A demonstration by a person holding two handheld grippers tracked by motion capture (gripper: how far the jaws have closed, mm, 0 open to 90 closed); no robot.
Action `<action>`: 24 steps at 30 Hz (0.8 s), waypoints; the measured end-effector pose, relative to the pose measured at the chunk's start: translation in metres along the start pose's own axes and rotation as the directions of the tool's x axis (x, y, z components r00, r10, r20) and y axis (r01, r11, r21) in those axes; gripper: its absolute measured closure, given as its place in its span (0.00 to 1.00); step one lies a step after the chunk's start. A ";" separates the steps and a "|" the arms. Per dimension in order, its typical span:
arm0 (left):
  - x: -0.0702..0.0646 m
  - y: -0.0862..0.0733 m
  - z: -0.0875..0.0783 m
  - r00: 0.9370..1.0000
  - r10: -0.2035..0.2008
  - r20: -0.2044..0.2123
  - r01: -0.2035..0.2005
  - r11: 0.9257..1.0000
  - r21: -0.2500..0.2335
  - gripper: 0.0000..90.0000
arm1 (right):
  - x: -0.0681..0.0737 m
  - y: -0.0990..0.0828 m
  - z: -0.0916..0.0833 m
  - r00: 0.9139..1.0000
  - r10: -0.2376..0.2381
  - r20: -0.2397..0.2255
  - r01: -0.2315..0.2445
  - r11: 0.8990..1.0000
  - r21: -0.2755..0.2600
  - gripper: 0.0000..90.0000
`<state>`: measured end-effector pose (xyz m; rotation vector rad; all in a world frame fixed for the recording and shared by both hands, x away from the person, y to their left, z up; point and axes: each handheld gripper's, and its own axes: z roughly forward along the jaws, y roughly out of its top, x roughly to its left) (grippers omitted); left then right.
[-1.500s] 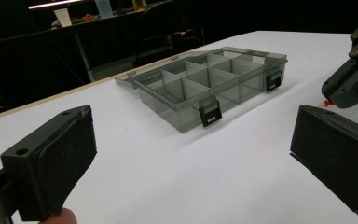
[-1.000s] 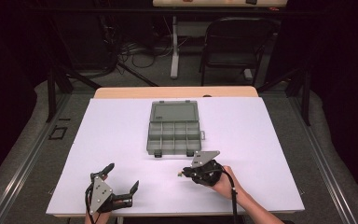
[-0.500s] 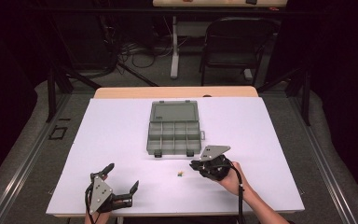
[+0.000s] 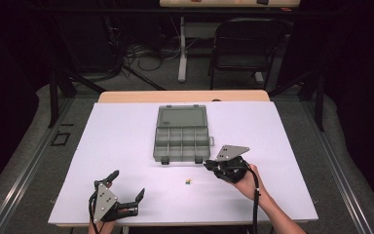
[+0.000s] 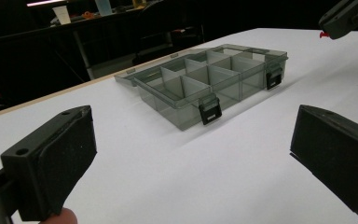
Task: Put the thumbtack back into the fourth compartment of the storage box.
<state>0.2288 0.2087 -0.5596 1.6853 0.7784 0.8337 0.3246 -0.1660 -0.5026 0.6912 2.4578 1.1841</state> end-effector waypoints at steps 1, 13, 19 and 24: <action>0.000 0.000 0.000 1.000 0.000 0.000 0.000 1.000 0.000 0.00 | -0.001 0.001 -0.001 1.000 0.002 0.006 -0.002 1.000 -0.001 0.93; 0.000 0.000 0.000 1.000 0.002 -0.004 -0.002 1.000 0.001 0.00 | -0.012 0.006 -0.008 0.998 0.024 0.051 -0.024 1.000 -0.006 0.93; 0.000 0.000 0.000 1.000 0.002 -0.004 -0.002 1.000 0.000 0.00 | -0.021 0.012 -0.007 0.997 0.030 0.069 -0.030 1.000 -0.007 0.93; 0.001 0.000 0.000 1.000 0.000 -0.005 0.000 1.000 -0.001 0.00 | -0.031 0.019 -0.002 0.996 0.034 0.082 -0.034 0.999 -0.005 0.93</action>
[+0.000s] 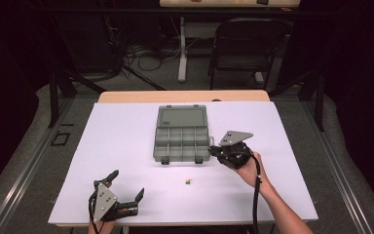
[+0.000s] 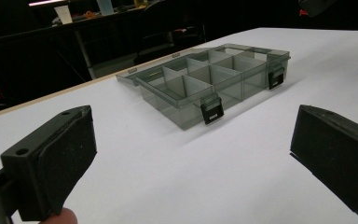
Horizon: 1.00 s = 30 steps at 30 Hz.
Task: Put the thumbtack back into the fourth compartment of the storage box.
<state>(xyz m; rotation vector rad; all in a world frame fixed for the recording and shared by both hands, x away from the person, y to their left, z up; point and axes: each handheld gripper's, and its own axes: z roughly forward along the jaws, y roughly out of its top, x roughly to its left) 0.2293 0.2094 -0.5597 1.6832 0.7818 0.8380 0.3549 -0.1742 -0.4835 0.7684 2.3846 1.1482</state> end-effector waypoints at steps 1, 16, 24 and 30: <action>0.000 0.000 0.000 1.000 0.000 0.000 0.000 1.000 0.000 0.00 | 0.000 0.000 0.000 1.000 0.000 0.000 0.000 1.000 0.000 0.93; 0.000 0.000 0.000 1.000 0.002 0.000 -0.002 1.000 0.000 0.00 | -0.028 0.020 0.025 1.000 0.016 0.026 -0.018 0.999 0.045 0.93; -0.001 0.000 0.001 1.000 0.005 -0.003 -0.005 1.000 0.000 0.00 | -0.039 0.028 0.045 0.999 0.024 0.032 -0.026 0.997 0.079 0.93; -0.001 0.000 0.001 1.000 0.006 -0.001 -0.006 1.000 0.002 0.00 | -0.046 0.034 0.060 0.999 0.035 0.033 -0.038 0.995 0.095 0.93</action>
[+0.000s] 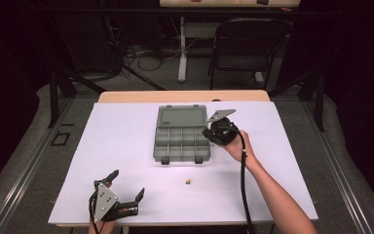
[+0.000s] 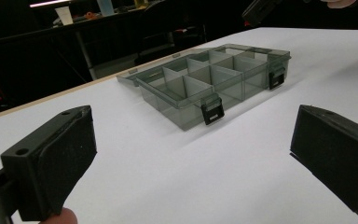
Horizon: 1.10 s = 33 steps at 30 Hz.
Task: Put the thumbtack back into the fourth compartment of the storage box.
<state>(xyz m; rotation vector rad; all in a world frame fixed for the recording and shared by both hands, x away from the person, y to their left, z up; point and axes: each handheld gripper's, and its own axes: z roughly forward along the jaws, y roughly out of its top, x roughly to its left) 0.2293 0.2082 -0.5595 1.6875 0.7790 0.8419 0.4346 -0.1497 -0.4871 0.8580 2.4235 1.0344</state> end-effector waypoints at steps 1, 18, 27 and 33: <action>0.000 0.000 0.000 1.000 0.001 0.001 -0.001 1.000 0.001 0.00 | -0.001 0.001 0.002 1.000 0.005 0.000 -0.005 1.000 0.003 0.93; 0.001 0.000 -0.001 1.000 -0.003 0.002 0.003 1.000 -0.001 0.00 | -0.011 0.010 0.031 0.998 0.052 0.018 -0.053 0.998 0.032 0.64; 0.001 0.000 -0.001 1.000 0.001 0.005 -0.001 1.000 0.001 0.00 | -0.005 0.006 0.004 0.999 0.035 0.012 -0.035 0.999 -0.022 0.24; 0.000 0.000 -0.001 1.000 0.001 0.002 -0.001 1.000 0.001 0.00 | 0.008 0.000 -0.011 1.000 -0.002 -0.006 0.002 1.000 -0.029 0.13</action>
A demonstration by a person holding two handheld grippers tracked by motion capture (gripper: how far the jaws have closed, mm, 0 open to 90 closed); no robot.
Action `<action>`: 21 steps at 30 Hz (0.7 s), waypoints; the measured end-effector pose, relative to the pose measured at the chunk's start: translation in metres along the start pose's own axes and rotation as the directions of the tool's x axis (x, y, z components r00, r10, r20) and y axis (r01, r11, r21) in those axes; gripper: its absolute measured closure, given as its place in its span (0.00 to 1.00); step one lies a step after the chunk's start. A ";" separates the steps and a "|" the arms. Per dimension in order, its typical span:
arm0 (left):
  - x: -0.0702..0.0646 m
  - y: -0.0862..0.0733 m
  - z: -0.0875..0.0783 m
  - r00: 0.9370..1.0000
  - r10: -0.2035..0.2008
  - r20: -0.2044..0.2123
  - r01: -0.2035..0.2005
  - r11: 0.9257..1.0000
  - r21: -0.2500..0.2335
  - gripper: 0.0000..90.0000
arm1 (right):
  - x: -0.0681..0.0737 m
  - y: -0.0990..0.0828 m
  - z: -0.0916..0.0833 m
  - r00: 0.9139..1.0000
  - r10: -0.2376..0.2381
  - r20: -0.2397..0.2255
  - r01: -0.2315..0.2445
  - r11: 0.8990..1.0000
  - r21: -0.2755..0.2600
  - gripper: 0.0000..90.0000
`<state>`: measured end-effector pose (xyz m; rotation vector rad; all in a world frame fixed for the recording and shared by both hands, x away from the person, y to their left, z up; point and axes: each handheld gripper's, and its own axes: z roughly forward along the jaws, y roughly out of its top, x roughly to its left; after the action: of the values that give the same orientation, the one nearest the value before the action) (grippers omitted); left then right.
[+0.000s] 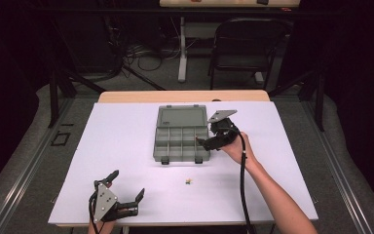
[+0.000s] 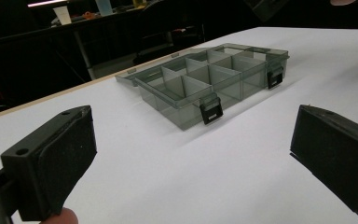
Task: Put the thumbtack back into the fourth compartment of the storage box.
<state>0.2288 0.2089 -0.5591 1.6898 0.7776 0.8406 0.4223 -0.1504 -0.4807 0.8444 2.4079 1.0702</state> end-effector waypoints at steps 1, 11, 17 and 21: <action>0.000 0.000 0.000 1.000 -0.002 -0.002 0.002 1.000 -0.003 0.00 | 0.005 -0.002 -0.006 1.000 -0.001 -0.013 0.001 1.000 -0.014 0.09; 0.000 0.000 0.001 1.000 0.002 -0.001 -0.002 1.000 0.000 0.00 | 0.019 -0.014 -0.030 0.999 -0.010 -0.031 0.007 0.996 -0.086 0.02; 0.000 0.000 0.000 1.000 0.001 -0.002 -0.001 1.000 0.002 0.00 | 0.026 -0.020 -0.034 0.999 -0.021 -0.036 0.018 0.996 -0.084 0.00; 0.000 0.000 0.000 1.000 0.000 -0.001 0.000 1.000 0.003 0.00 | 0.036 -0.028 -0.040 0.998 -0.028 -0.059 0.023 0.996 -0.087 0.00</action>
<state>0.2289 0.2089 -0.5593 1.6919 0.7796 0.8412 0.3628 -0.1629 -0.4796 0.7612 2.3953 1.1961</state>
